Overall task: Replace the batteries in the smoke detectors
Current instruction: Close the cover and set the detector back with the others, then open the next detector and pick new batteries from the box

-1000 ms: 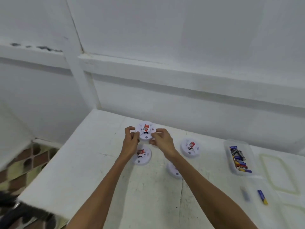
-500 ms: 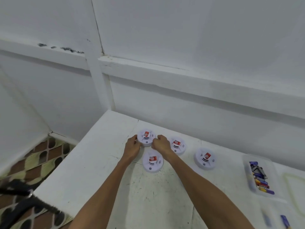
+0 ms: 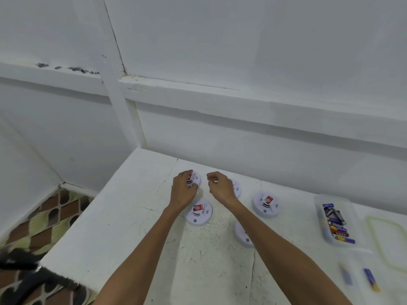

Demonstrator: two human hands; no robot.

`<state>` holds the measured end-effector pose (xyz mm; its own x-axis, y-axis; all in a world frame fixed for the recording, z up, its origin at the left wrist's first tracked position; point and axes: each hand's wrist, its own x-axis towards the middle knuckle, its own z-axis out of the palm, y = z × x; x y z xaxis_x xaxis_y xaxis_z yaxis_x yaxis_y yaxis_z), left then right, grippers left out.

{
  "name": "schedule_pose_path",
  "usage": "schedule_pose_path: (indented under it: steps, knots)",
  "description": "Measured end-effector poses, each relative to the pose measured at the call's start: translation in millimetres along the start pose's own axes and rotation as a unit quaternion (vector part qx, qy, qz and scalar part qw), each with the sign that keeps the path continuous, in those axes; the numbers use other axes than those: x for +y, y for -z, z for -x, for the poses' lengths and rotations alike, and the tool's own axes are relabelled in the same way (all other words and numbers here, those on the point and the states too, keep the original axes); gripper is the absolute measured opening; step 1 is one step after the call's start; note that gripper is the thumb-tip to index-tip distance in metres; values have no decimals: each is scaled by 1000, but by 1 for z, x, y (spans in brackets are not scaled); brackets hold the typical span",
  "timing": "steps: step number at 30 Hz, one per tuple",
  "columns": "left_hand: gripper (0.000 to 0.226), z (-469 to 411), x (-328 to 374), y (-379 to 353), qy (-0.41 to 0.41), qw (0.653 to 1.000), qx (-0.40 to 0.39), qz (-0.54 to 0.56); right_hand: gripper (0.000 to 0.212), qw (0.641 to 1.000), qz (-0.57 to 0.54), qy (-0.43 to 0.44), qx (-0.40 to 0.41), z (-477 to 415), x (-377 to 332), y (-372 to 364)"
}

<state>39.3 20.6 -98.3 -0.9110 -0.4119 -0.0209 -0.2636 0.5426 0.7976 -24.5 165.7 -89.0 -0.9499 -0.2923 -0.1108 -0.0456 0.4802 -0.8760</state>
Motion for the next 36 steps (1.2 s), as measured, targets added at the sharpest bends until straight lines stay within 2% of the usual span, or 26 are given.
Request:
schedule_pose_path:
  steps: [3, 7, 11, 16, 19, 22, 25, 27, 33, 36]
  knots:
    - [50, 2, 21, -13, -42, 998, -41, -3, 29, 998, 43, 30, 19, 6, 8, 20]
    - [54, 3, 37, -31, -43, 992, -120, -7, 26, 994, 78, 45, 57, 9, 27, 41]
    - [59, 8, 45, -48, -42, 985, -164, -25, 26, 988, 124, 27, 85, 15, 48, 56]
    - [44, 15, 51, -62, -41, 982, -184, -12, 50, 984, 170, -37, 29, 19, 67, 62]
    - [37, 14, 48, -65, -38, 981, -188, -15, 61, 986, 164, -36, -3, 21, 71, 60]
    - [49, 17, 48, -65, -27, 984, -177, 7, 67, 986, 161, -37, 7, 21, 73, 57]
    - [77, 23, 49, -66, 23, 987, -149, 46, 73, 990, 135, -22, 31, 27, 74, 56]
    - [77, 25, 50, -68, 36, 989, -132, 60, 68, 992, 104, 2, 67, 32, 74, 59]
    - [70, 32, 58, -69, -12, 993, -97, 68, 38, 987, 40, 43, 151, 50, 66, 85]
    - [70, 42, 64, -75, -54, 990, -114, 67, 35, 981, 17, 44, 187, 60, 65, 98]
